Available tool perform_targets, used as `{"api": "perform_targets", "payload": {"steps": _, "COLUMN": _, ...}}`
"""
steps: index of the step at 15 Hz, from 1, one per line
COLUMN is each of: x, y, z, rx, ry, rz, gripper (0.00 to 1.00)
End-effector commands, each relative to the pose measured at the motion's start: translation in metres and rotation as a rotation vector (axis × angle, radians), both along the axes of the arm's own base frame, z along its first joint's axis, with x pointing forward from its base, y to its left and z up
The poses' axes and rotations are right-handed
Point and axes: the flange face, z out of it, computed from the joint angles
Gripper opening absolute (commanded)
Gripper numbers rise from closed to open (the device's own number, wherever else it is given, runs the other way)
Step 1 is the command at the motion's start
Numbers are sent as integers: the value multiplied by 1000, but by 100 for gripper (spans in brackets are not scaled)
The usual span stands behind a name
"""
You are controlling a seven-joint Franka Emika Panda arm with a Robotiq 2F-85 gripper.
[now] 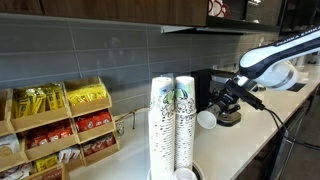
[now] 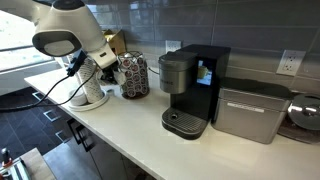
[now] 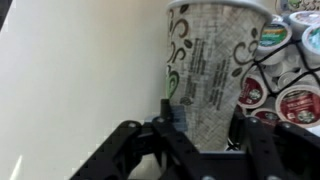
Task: Stack the coffee cup on top of the right stacked cups
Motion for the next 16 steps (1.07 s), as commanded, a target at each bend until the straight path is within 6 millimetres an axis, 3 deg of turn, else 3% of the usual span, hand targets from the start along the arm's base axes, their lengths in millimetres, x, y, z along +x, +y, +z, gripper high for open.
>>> {"api": "perform_targets", "payload": {"steps": 1, "x": -25, "y": 2, "z": 19, "rx": -51, "ry": -99, "rz": 170, "gripper": 29}}
{"api": "perform_targets", "payload": {"steps": 2, "x": -28, "y": 2, "z": 23, "rx": -68, "ry": -128, "rz": 216, "gripper": 29}}
{"api": "perform_targets", "payload": {"steps": 3, "x": -12, "y": 1, "z": 21, "rx": -63, "ry": -84, "rz": 135, "gripper": 29}}
{"api": "perform_targets", "payload": {"steps": 4, "x": -14, "y": 1, "z": 25, "rx": -68, "ry": -96, "rz": 144, "gripper": 54}}
{"api": "perform_targets", "payload": {"steps": 11, "x": -12, "y": 1, "z": 22, "rx": -68, "ry": -90, "rz": 144, "gripper": 54}}
{"api": "perform_targets", "payload": {"steps": 12, "x": -12, "y": 1, "z": 23, "rx": -68, "ry": -90, "rz": 144, "gripper": 29}}
{"api": "perform_targets", "payload": {"steps": 16, "x": -21, "y": 8, "z": 69, "rx": -78, "ry": -276, "rz": 261, "gripper": 29}}
